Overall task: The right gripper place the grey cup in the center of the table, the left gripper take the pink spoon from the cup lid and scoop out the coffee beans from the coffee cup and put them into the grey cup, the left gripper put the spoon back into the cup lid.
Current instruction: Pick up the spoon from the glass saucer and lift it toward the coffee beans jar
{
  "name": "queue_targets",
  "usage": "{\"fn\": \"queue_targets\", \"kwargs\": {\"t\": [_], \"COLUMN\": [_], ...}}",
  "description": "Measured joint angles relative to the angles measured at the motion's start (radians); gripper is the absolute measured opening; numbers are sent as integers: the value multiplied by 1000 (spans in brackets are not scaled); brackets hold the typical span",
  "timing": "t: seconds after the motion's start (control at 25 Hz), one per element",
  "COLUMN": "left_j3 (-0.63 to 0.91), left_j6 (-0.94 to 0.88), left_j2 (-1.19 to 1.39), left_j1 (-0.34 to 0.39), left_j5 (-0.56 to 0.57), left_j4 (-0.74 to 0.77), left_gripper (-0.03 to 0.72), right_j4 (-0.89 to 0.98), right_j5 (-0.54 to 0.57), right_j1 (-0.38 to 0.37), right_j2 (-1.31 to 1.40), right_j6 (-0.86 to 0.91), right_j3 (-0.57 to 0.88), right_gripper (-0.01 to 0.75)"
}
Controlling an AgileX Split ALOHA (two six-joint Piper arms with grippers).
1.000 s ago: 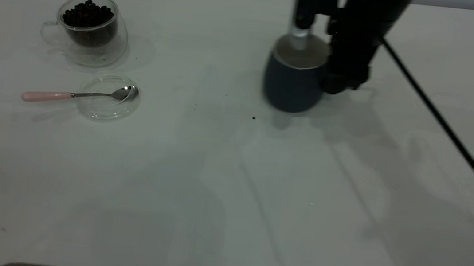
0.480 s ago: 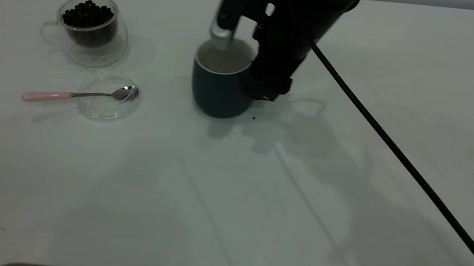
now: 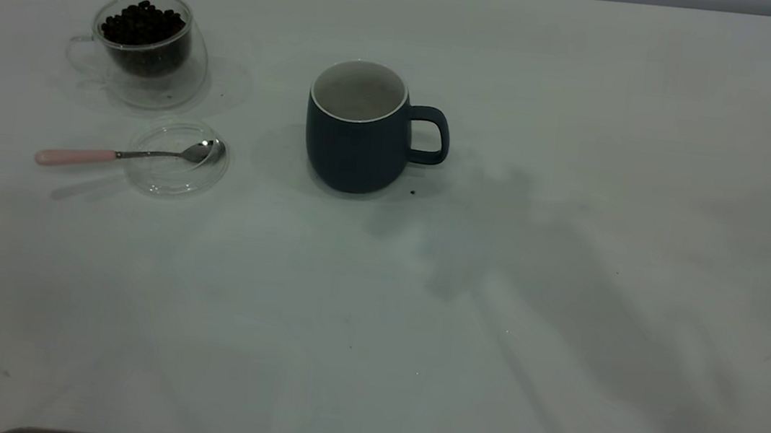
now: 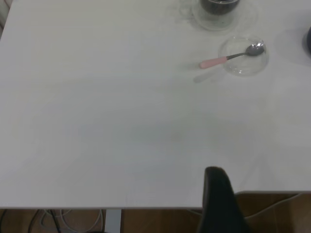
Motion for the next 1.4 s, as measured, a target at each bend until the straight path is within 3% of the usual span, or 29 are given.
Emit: {"fn": "queue_targets", "kwargs": {"t": [0.12, 0.24, 0.68, 0.96, 1.08, 1.4], "left_j3": [0, 0, 0, 0, 0, 0], "left_j6": [0, 0, 0, -1, -1, -3], "left_j2": [0, 0, 0, 0, 0, 0], "left_j1": [0, 0, 0, 0, 0, 0], "left_j5": [0, 0, 0, 0, 0, 0], "left_j4": [0, 0, 0, 0, 0, 0], "left_gripper": [513, 513, 513, 513, 513, 513], "right_j4": [-30, -47, -84, -87, -91, -192], "right_j5": [169, 221, 241, 178, 235, 242], "right_j1": [-2, -2, -2, -5, -57, -312], "right_j2": [-144, -292, -1038, -1532, -1640, -1704], "right_j6": [130, 205, 268, 390, 447, 465], "right_j3": [21, 117, 616, 881, 920, 925], "right_gripper": [594, 594, 591, 591, 591, 591]}}
